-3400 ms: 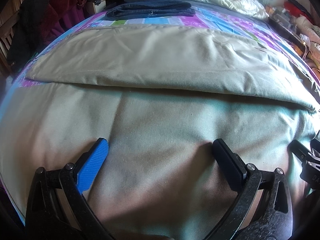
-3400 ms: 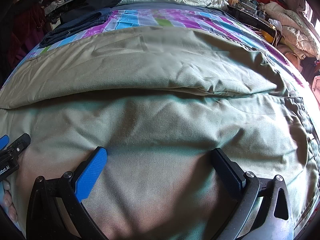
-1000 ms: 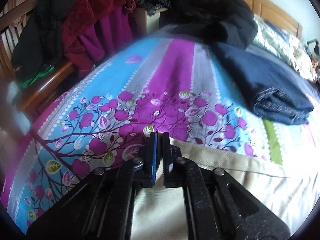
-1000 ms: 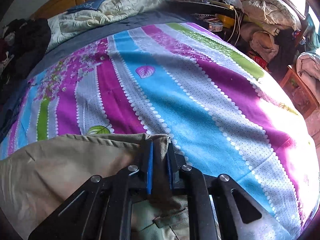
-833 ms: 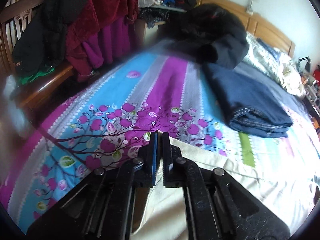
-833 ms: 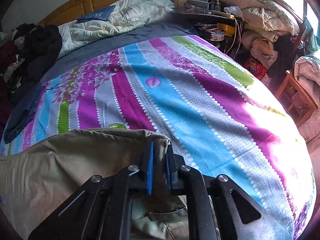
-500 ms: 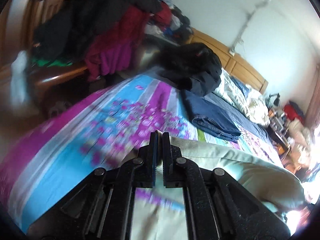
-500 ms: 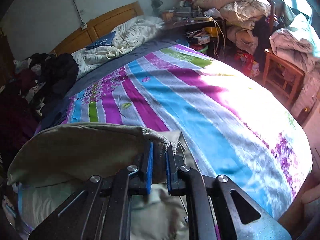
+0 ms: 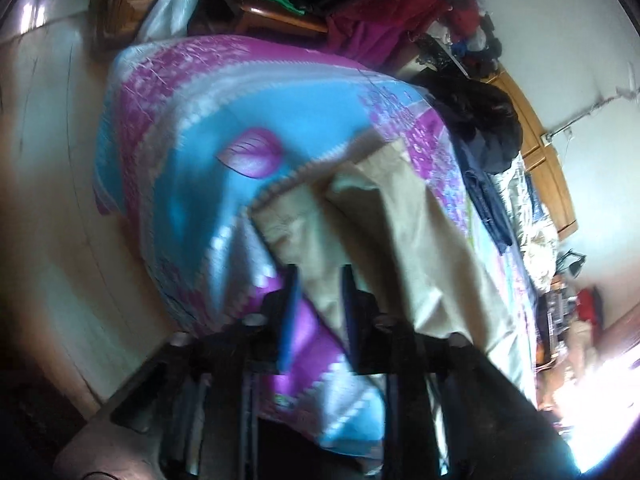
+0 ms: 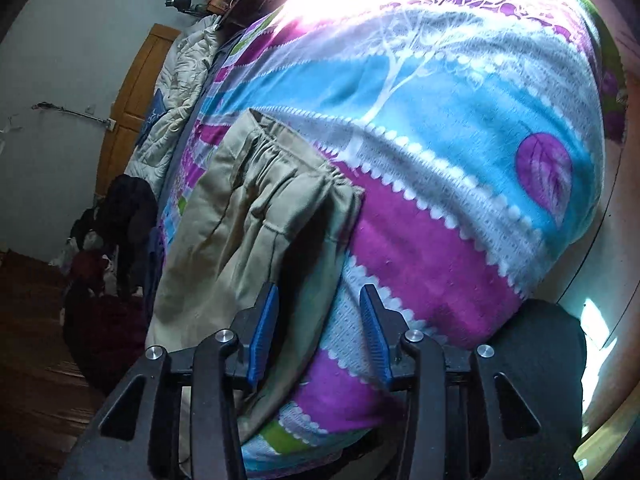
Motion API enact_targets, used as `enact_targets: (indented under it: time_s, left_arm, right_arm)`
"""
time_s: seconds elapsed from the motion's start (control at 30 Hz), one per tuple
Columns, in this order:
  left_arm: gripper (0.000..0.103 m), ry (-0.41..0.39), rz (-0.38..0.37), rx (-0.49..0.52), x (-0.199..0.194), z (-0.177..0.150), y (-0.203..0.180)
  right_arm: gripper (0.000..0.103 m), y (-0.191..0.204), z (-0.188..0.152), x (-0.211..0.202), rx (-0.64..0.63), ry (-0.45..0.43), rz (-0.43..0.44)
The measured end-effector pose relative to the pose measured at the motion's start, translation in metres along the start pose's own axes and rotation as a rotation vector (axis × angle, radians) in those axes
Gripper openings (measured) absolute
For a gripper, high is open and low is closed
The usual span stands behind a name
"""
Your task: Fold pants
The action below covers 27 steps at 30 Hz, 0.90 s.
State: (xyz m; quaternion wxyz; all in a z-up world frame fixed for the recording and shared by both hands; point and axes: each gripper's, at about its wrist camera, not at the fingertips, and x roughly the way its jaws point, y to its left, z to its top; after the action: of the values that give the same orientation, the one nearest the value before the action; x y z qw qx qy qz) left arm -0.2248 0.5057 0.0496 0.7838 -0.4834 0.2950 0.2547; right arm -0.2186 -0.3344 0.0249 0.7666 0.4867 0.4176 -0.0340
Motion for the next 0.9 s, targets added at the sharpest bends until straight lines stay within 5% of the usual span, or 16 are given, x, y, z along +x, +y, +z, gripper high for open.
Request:
enact_targets:
  time_s: [0.03, 0.07, 0.17, 0.27, 0.33, 0.37, 0.4, 0.43, 0.6, 0.63, 0.67, 0.8, 0.9]
  left_arm:
    - [0.06, 0.007, -0.018, -0.031, 0.005, 0.004, -0.005]
    - [0.065, 0.005, -0.025, -0.06, 0.011, 0.008, -0.01]
    - [0.066, 0.006, 0.018, -0.092, 0.027, 0.017, -0.017]
    - [0.066, 0.045, 0.073, -0.081, 0.039, 0.017, -0.02]
    - [0.058, 0.082, 0.091, -0.076, 0.046, 0.017, -0.025]
    - [0.024, 0.076, 0.089, -0.051, 0.044, 0.015, -0.024]
    - [0.006, 0.085, 0.095, -0.003, 0.049, 0.017, -0.033]
    - [0.003, 0.097, 0.098, 0.031, 0.051, 0.016, -0.035]
    - [0.002, 0.046, 0.094, 0.052, 0.05, 0.015, -0.039]
    - [0.002, 0.039, 0.09, 0.042, 0.049, 0.014, -0.038]
    - [0.002, 0.036, 0.084, 0.033, 0.048, 0.014, -0.037]
    - [0.002, 0.042, 0.07, 0.013, 0.043, 0.017, -0.034]
    - [0.002, 0.047, 0.074, 0.015, 0.045, 0.018, -0.035]
  right_arm:
    - [0.052, 0.0, -0.004, 0.004, 0.022, 0.023, 0.042]
    - [0.057, 0.0, -0.007, 0.008, 0.047, 0.046, 0.077]
    - [0.076, 0.003, -0.015, 0.02, 0.091, 0.07, 0.116]
    - [0.078, 0.008, -0.02, 0.024, 0.086, 0.064, 0.115]
    - [0.078, 0.01, -0.021, 0.026, 0.099, 0.053, 0.134]
    - [0.078, 0.012, -0.018, 0.026, 0.102, 0.049, 0.144]
    - [0.078, 0.014, -0.016, 0.027, 0.104, 0.047, 0.15]
    - [0.078, 0.013, -0.016, 0.027, 0.11, 0.045, 0.15]
    - [0.074, 0.007, -0.002, 0.027, 0.197, 0.016, 0.191]
    - [0.067, 0.009, 0.0, 0.028, 0.197, 0.023, 0.195]
    - [0.059, 0.013, 0.002, 0.029, 0.182, 0.033, 0.178]
    - [0.057, 0.02, 0.008, 0.016, 0.19, 0.039, 0.001]
    - [0.057, 0.008, 0.016, -0.003, 0.301, -0.019, 0.101]
